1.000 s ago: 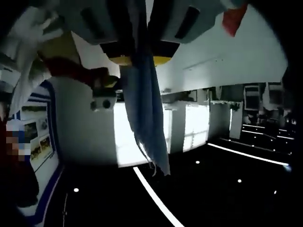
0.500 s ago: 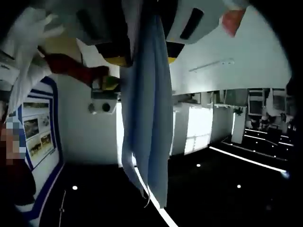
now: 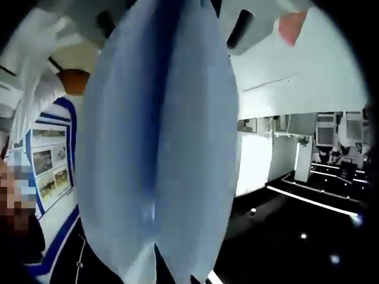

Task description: Organize the stack of printing papers by aligning and flattening the scattered papers on the table

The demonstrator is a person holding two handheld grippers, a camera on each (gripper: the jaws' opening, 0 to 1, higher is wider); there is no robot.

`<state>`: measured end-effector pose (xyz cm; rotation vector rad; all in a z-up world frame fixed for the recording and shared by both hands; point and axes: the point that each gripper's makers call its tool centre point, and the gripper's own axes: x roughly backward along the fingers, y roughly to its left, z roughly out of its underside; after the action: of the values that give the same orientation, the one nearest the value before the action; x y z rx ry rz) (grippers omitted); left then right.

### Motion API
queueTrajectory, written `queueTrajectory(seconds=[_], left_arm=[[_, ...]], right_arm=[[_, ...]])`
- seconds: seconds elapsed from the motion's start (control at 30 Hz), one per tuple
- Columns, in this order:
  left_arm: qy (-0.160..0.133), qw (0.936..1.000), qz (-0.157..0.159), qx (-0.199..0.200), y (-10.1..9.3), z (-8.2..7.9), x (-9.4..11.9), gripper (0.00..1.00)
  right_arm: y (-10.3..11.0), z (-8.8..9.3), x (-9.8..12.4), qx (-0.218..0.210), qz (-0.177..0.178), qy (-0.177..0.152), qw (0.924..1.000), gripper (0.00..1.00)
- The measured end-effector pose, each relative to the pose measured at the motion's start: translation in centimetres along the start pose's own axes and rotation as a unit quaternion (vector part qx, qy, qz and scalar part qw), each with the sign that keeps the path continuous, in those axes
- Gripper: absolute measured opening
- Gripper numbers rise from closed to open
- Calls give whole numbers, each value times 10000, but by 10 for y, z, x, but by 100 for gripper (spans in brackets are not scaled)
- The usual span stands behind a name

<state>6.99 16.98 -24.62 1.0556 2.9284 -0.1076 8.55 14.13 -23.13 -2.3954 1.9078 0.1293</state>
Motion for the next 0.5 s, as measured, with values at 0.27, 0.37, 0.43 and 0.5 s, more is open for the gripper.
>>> queueTrajectory(seconds=[0.27,0.37,0.43,0.5], left_arm=[[109,9982,545,239,-23,2,6,6],[143,9977,657,107,-30,2,8,6],[191,9976,672,39,-32,2,11,6],[259,9976,645,-44,-31,0,16,6]], right_arm=[[28,-8,1,-306,-970,-289,9944,12],[28,-8,0,-243,-1002,-320,9942,19],[28,-10,4,-147,-1008,-272,9944,22],[28,-15,8,-77,-997,-285,9946,23]])
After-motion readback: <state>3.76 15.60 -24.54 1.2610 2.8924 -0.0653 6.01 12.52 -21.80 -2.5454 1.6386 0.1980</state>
